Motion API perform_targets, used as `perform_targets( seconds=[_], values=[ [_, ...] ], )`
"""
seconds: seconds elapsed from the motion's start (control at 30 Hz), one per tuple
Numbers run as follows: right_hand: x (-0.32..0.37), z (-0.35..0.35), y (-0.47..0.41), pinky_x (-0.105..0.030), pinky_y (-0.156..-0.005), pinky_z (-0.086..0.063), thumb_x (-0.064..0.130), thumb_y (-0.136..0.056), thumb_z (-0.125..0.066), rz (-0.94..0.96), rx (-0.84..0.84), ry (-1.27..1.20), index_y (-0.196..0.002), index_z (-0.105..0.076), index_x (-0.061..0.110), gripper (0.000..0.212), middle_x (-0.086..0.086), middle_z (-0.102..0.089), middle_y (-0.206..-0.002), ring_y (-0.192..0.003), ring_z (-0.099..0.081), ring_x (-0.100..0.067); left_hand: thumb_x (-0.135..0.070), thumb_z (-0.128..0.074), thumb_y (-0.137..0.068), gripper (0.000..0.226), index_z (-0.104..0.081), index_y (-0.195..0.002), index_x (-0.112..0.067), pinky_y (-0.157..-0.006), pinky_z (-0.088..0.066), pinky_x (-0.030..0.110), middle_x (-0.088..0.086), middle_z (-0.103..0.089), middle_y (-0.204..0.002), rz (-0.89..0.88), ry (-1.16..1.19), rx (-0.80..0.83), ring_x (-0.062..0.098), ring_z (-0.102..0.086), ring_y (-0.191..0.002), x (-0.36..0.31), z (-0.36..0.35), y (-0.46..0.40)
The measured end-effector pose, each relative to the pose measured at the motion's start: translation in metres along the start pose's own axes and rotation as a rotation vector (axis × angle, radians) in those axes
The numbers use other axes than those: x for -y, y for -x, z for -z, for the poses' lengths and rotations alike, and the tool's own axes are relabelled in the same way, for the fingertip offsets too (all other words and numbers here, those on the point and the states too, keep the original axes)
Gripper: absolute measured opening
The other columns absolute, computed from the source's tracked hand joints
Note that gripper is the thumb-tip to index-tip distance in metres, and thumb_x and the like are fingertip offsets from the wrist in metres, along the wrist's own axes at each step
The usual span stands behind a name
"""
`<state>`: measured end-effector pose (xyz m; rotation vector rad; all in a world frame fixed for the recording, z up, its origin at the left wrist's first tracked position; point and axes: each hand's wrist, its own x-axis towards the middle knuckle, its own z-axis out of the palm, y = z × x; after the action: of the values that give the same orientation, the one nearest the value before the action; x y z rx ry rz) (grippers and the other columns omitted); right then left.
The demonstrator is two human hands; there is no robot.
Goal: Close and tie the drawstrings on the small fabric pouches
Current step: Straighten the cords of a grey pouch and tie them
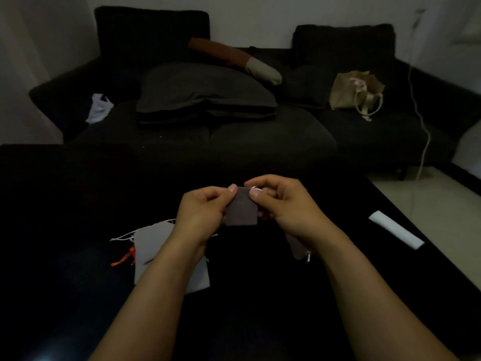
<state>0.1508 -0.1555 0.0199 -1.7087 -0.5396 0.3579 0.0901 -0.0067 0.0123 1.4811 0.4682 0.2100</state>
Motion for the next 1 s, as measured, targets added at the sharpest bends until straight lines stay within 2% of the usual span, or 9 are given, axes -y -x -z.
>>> perform_targets(
  seconds=[0.07,0.2,0.3,0.43,0.53,0.67,0.73,0.83,1.0],
  values=[
    [-0.002,0.011,0.0,-0.023,-0.066,-0.052,0.011,-0.095,-0.061,0.01,-0.03,0.081,-0.108,-0.07,0.011,0.016,-0.008,-0.071,-0.073,-0.067,-0.063,-0.014,-0.025,-0.066,-0.092,0.019,-0.077,-0.09,-0.009,-0.054,-0.054,0.019,0.008,-0.076,-0.079,-0.068,-0.101,-0.032,0.011,-0.07,-0.062,0.0,-0.005,-0.001],
    [-0.009,0.024,-0.002,-0.035,-0.07,-0.058,0.011,-0.091,-0.067,-0.011,-0.098,0.142,-0.088,-0.076,0.012,0.009,-0.01,-0.074,-0.073,-0.065,-0.066,-0.015,-0.025,-0.07,-0.089,0.019,-0.075,-0.081,-0.008,-0.052,-0.053,0.018,0.006,-0.07,-0.068,-0.211,-0.291,-0.059,0.007,-0.062,-0.053,0.001,-0.009,-0.003],
    [-0.008,0.029,-0.003,-0.027,-0.057,-0.051,0.016,-0.089,-0.07,-0.014,-0.118,0.184,-0.078,-0.076,0.012,0.014,-0.008,-0.071,-0.065,-0.057,-0.061,-0.012,-0.028,-0.069,-0.089,0.019,-0.075,-0.079,-0.014,-0.052,-0.05,0.017,0.001,-0.069,-0.065,-0.274,-0.393,-0.057,0.006,-0.061,-0.054,-0.001,-0.003,-0.007],
    [-0.005,0.033,-0.004,-0.019,-0.049,-0.042,0.019,-0.093,-0.064,0.018,-0.136,0.138,-0.077,-0.072,0.003,0.023,-0.003,-0.062,-0.059,-0.052,-0.052,-0.009,-0.028,-0.058,-0.097,0.026,-0.076,-0.082,-0.016,-0.059,-0.051,0.032,0.005,-0.069,-0.071,-0.341,-0.544,0.051,0.015,-0.062,-0.062,0.0,0.004,-0.013],
    [-0.002,0.032,-0.006,-0.019,-0.049,-0.041,0.027,-0.098,-0.056,-0.012,-0.121,0.069,-0.075,-0.067,0.007,0.032,0.0,-0.059,-0.06,-0.054,-0.051,-0.009,-0.03,-0.049,-0.101,0.037,-0.071,-0.08,-0.01,-0.064,-0.048,0.04,0.008,-0.066,-0.07,-0.332,-0.574,0.119,0.022,-0.058,-0.062,0.002,0.004,-0.016],
    [0.0,0.027,-0.009,-0.024,-0.052,-0.04,0.032,-0.1,-0.051,-0.073,-0.158,-0.066,-0.072,-0.064,0.013,0.036,-0.004,-0.061,-0.068,-0.061,-0.053,-0.015,-0.038,-0.039,-0.104,0.047,-0.066,-0.087,-0.004,-0.067,-0.042,0.036,0.006,-0.06,-0.07,-0.16,-0.371,0.141,0.019,-0.055,-0.066,-0.001,0.001,-0.016],
    [0.004,0.022,-0.011,-0.027,-0.054,-0.04,0.029,-0.099,-0.052,-0.109,-0.188,-0.233,-0.071,-0.064,0.014,0.034,-0.006,-0.064,-0.074,-0.064,-0.056,-0.018,-0.041,-0.036,-0.104,0.05,-0.06,-0.071,-0.012,-0.062,-0.039,0.034,0.005,-0.053,-0.059,-0.105,-0.256,0.121,0.02,-0.05,-0.058,-0.002,-0.003,-0.017],
    [0.009,0.016,-0.014,-0.027,-0.057,-0.042,0.023,-0.095,-0.057,-0.101,-0.243,-0.483,-0.068,-0.062,0.014,0.029,-0.002,-0.062,-0.066,-0.061,-0.059,-0.015,-0.025,-0.043,-0.102,0.043,-0.047,-0.061,-0.015,-0.05,-0.033,0.029,0.004,-0.038,-0.055,-0.07,0.09,0.067,0.015,-0.039,-0.047,-0.004,-0.012,-0.018],
    [0.014,0.01,-0.015,-0.024,-0.062,-0.041,0.016,-0.087,-0.059,-0.089,-0.222,-0.943,-0.055,-0.068,0.015,0.033,-0.003,-0.07,-0.079,-0.066,-0.057,-0.012,-0.03,-0.061,-0.091,0.033,-0.055,-0.06,-0.019,-0.057,-0.046,0.024,0.0,-0.069,-0.084,0.049,0.667,0.146,0.01,-0.055,-0.066,-0.012,-0.006,-0.015]
  ],
)
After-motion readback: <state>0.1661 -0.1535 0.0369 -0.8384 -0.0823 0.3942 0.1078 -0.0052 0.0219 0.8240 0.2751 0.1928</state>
